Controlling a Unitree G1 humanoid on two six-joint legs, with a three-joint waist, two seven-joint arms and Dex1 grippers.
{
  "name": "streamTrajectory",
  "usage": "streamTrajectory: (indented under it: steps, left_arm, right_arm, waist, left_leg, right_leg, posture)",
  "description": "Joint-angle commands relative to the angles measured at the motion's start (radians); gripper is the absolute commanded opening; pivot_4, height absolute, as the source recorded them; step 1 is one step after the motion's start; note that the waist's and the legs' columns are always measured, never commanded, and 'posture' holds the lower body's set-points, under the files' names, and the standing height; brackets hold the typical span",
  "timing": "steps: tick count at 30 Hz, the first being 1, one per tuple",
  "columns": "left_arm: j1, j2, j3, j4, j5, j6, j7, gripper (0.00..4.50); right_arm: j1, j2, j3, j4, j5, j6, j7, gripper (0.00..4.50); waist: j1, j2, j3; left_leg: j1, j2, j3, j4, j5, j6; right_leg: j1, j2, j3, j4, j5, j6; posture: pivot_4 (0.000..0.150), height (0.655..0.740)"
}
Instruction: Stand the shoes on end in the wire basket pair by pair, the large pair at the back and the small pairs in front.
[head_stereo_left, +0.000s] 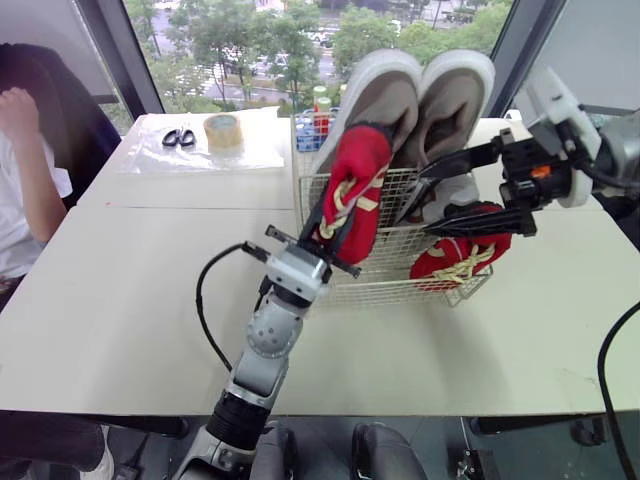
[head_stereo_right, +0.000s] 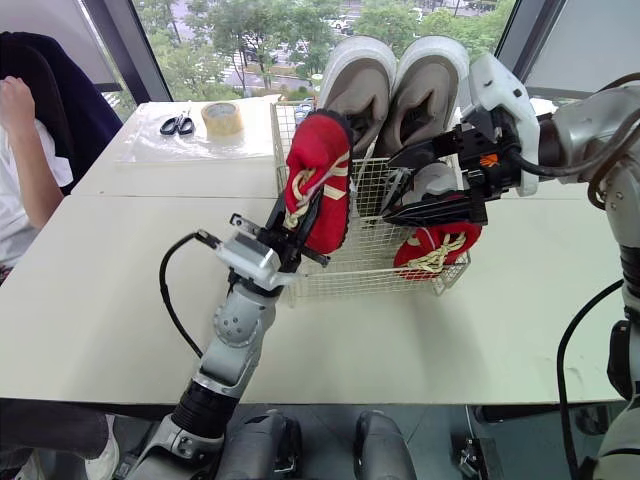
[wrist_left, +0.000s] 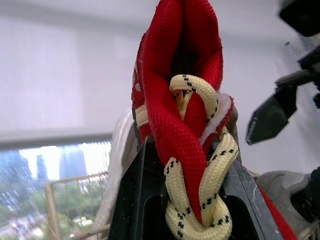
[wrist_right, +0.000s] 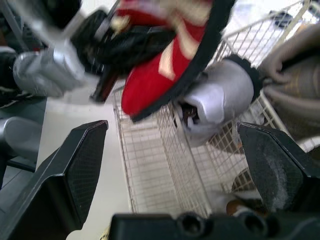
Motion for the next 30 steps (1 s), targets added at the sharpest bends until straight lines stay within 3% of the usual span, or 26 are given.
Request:
streamTrajectory:
  steps: [1,12,19,20,21,26,27,30]
  left_arm:
    - [0.040,-0.002,-0.009,0.126,0.133,-0.095,0.087,0.29]
    - [0.009,-0.029,-0.013,0.397,0.404,-0.240,0.390,0.29]
    - [0.028,-0.014,-0.050,0.441,0.393,-0.247,0.414,0.29]
    - [0.040,-0.010,-0.053,0.431,0.361,-0.242,0.390,1.34]
    - [0.049,-0.007,-0.055,0.424,0.337,-0.238,0.373,1.61]
    - [0.136,0.026,-0.082,0.316,0.208,-0.188,0.241,4.12]
    - [0.149,0.030,-0.083,0.297,0.196,-0.176,0.225,4.47]
    - [0.226,0.063,-0.085,0.183,0.087,-0.096,0.134,4.47]
  right_arm:
    - [-0.034,-0.005,-0.016,-0.001,-0.004,0.009,0.012,4.50]
    - [-0.089,0.017,0.004,0.031,-0.031,0.013,0.030,4.50]
    - [-0.097,0.044,0.007,0.039,-0.044,0.003,0.034,4.50]
    - [-0.099,0.050,0.008,0.044,-0.048,-0.003,0.034,4.50]
    - [-0.099,0.053,0.008,0.047,-0.050,-0.007,0.035,4.50]
    - [-0.106,0.076,0.011,0.069,-0.068,-0.030,0.037,4.50]
    - [-0.105,0.077,0.009,0.069,-0.069,-0.031,0.038,4.50]
    - [-0.101,0.083,0.006,0.077,-0.078,-0.045,0.041,4.50]
  waist:
    - [-0.001,0.002,-0.002]
    - [-0.001,0.010,-0.008]
    - [0.000,0.014,-0.011]
    - [0.000,0.014,-0.011]
    - [-0.002,0.014,-0.012]
    - [-0.006,0.018,-0.014]
    - [-0.007,0.019,-0.015]
    - [-0.011,0.019,-0.015]
  left_leg:
    - [0.000,0.000,0.000,0.000,0.000,0.000]
    - [0.000,0.000,0.000,0.000,-0.001,0.001]
    - [0.000,0.000,0.000,0.000,-0.001,0.001]
    - [0.000,0.000,0.000,0.000,-0.001,0.001]
    - [0.001,0.000,0.000,0.000,-0.001,0.001]
    - [0.001,0.001,0.000,0.000,-0.001,0.001]
    - [0.001,0.001,0.000,-0.001,-0.001,0.001]
    - [0.000,0.001,0.001,-0.003,-0.001,0.001]
  right_leg:
    - [0.000,0.000,0.000,0.000,0.000,0.000]
    - [-0.001,0.000,0.000,0.001,0.000,0.000]
    - [0.000,-0.001,-0.001,0.001,0.000,-0.001]
    - [0.000,-0.001,-0.001,0.001,0.000,-0.001]
    - [0.000,-0.001,-0.001,0.001,0.000,-0.001]
    - [-0.001,-0.001,-0.001,0.001,0.000,-0.001]
    - [-0.002,-0.001,-0.001,0.001,0.000,-0.001]
    - [-0.004,0.000,-0.001,0.001,0.000,-0.001]
  posture:
    - [0.150,0.7400]
    - [0.150,0.7400]
    - [0.150,0.7400]
    - [0.150,0.7400]
    - [0.150,0.7400]
    - [0.150,0.7400]
    - [0.150,0.7400]
    - [0.150,0.7400]
